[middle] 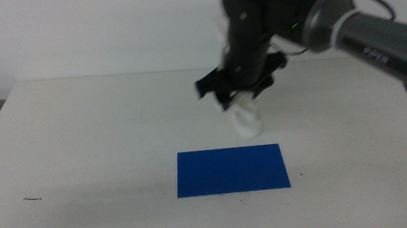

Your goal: Use one arm to grab the shoe from the table and place it on the mat.

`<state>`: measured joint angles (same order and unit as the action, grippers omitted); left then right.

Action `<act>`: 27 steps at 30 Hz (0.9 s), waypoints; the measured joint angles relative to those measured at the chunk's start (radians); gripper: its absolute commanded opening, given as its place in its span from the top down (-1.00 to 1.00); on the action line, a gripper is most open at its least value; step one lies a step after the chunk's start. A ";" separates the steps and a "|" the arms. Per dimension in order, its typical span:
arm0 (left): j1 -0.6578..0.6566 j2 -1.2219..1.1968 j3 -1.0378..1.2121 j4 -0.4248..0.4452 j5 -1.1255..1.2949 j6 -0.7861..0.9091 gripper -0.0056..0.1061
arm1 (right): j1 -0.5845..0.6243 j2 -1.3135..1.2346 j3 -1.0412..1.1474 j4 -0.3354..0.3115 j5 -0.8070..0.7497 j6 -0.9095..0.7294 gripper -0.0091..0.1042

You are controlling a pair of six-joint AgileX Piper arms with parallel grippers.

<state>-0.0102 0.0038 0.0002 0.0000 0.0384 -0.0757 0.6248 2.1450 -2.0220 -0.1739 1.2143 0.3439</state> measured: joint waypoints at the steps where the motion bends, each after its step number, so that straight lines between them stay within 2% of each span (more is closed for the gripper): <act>1: 0.000 0.000 0.000 0.000 0.000 0.000 -0.78 | 0.023 0.000 0.010 0.002 0.000 0.011 0.60; 6: 0.000 0.000 0.000 0.000 0.000 0.000 -0.78 | 0.082 0.000 0.054 -0.001 0.002 0.048 0.60; 16: 0.000 0.000 0.000 0.000 0.000 0.000 -0.78 | 0.123 0.000 0.068 -0.014 0.004 0.042 0.60; 19: 0.000 0.000 0.000 0.000 0.000 0.000 -0.78 | 0.128 0.000 0.075 -0.031 0.006 -0.088 0.60; 22: 0.000 0.000 0.000 0.000 0.000 0.000 -0.78 | 0.132 0.000 0.075 -0.038 0.006 -0.338 0.60; 27: 0.000 0.000 0.000 0.000 0.000 0.000 -0.78 | 0.132 0.000 0.075 0.010 0.006 -0.751 0.66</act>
<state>-0.0102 0.0038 0.0002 0.0000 0.0384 -0.0757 0.7572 2.1450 -1.9474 -0.1635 1.2199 -0.4068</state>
